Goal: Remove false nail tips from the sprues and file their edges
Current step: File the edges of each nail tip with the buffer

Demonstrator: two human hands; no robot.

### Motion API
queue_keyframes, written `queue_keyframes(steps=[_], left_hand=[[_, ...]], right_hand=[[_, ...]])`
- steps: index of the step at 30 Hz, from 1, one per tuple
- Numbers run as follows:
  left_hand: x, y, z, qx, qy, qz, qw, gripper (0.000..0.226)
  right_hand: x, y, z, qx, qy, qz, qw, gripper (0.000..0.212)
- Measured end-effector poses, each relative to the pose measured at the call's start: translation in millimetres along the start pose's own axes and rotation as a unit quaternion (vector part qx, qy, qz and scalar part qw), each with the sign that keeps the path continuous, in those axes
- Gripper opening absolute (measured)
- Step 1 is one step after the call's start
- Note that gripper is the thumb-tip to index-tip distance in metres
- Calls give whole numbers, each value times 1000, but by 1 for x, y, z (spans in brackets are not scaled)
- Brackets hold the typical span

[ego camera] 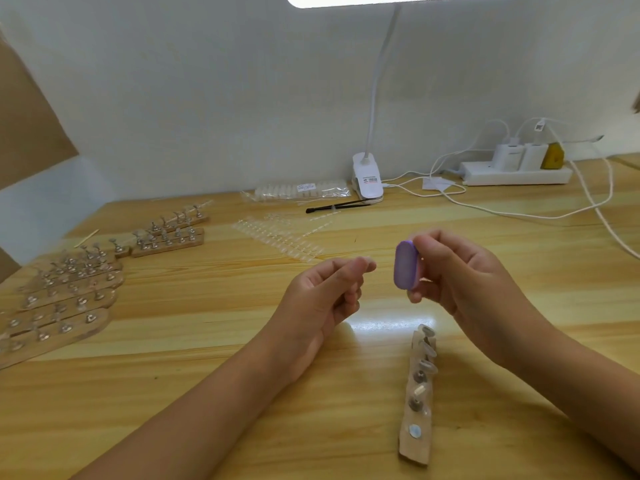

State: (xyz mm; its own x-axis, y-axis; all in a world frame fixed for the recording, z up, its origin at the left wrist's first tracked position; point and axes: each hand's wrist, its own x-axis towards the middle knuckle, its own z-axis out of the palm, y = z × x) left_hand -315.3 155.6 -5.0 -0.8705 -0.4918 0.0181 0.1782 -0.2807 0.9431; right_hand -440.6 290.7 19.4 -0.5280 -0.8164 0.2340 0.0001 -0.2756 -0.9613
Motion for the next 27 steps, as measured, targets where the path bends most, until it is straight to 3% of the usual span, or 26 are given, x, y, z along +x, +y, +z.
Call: queue_keyframes(steps=[10, 22, 27], left_hand=[[-4, -1, 2, 55, -21, 13, 998, 26], [-12, 1, 7, 183, -72, 29, 980, 17], [-12, 1, 8, 171, -57, 24, 983, 9]], right_hand=[[-1, 6, 2, -28, -34, 10, 999, 38], [1, 3, -2, -70, 6, -63, 995, 21], [2, -1, -5, -74, 11, -67, 995, 28]])
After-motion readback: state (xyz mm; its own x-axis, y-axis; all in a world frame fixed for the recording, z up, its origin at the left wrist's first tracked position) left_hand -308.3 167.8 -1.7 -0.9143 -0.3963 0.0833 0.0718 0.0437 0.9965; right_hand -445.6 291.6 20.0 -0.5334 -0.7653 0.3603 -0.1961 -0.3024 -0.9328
